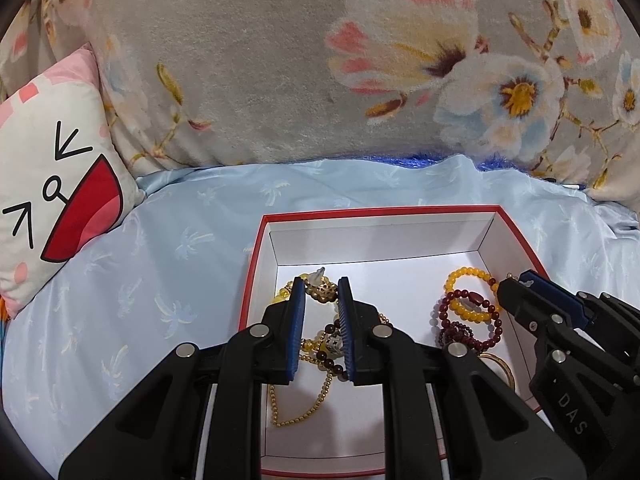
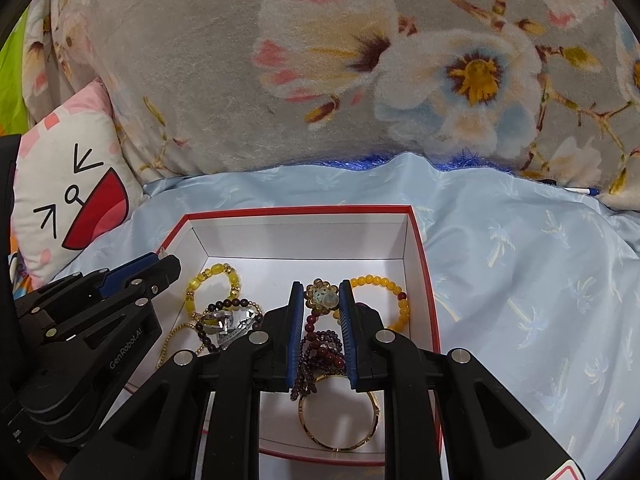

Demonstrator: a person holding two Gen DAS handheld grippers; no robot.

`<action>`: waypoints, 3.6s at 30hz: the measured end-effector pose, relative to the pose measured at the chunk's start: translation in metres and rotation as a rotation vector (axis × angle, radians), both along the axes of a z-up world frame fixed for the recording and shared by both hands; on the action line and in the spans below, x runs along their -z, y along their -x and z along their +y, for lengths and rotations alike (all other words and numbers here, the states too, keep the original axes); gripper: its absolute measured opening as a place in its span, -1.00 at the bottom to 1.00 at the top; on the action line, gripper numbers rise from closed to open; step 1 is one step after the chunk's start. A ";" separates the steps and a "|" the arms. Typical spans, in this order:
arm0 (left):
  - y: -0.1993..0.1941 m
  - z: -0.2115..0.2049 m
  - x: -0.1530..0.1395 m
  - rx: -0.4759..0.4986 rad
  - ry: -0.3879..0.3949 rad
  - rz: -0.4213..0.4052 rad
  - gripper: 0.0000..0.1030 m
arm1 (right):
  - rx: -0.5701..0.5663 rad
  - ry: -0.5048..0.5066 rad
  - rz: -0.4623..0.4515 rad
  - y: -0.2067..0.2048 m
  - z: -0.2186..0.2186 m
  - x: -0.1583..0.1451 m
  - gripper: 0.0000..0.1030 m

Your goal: Organize jewelry

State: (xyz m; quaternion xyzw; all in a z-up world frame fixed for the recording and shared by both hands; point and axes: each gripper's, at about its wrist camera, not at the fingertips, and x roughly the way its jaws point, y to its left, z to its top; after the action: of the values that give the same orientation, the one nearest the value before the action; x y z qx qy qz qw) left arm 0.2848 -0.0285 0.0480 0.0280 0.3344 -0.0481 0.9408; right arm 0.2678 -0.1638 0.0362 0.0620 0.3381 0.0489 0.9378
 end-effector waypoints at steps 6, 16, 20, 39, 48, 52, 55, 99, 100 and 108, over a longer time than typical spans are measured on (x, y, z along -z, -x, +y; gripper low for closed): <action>0.000 0.001 0.002 -0.010 0.002 0.006 -0.67 | 0.000 0.004 0.004 0.000 0.001 0.002 -0.65; 0.004 -0.002 0.001 -0.014 -0.017 -0.018 -0.22 | -0.002 0.009 -0.007 0.002 0.000 0.001 -0.39; 0.004 -0.003 0.001 -0.014 -0.020 -0.017 -0.22 | -0.005 0.019 -0.012 0.003 0.002 0.000 -0.39; 0.017 -0.007 0.001 -0.008 -0.016 -0.018 -0.22 | -0.004 0.024 -0.011 0.011 0.005 -0.001 -0.33; 0.042 -0.004 -0.006 -0.007 -0.011 -0.033 -0.23 | 0.006 0.042 -0.019 0.034 0.007 -0.008 -0.33; 0.057 0.000 -0.005 -0.016 0.004 -0.024 -0.22 | 0.011 0.046 -0.018 0.049 0.009 -0.009 -0.27; 0.067 0.002 -0.003 -0.025 0.003 -0.022 -0.22 | 0.020 0.048 -0.020 0.062 0.010 -0.008 -0.20; 0.083 0.026 -0.003 -0.126 0.015 -0.015 0.73 | 0.135 0.087 -0.025 0.086 -0.001 -0.006 0.63; 0.083 0.026 -0.003 -0.126 0.015 -0.016 0.73 | 0.135 0.088 -0.025 0.086 -0.001 -0.006 0.63; 0.083 0.026 -0.003 -0.126 0.012 -0.015 0.73 | 0.136 0.088 -0.025 0.086 -0.001 -0.005 0.63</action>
State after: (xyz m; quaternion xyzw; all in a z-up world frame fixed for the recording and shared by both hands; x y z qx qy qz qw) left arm 0.2020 -0.0027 0.0507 0.0016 0.3282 0.0096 0.9446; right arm 0.1819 -0.1653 0.0415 0.0430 0.3232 -0.0290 0.9449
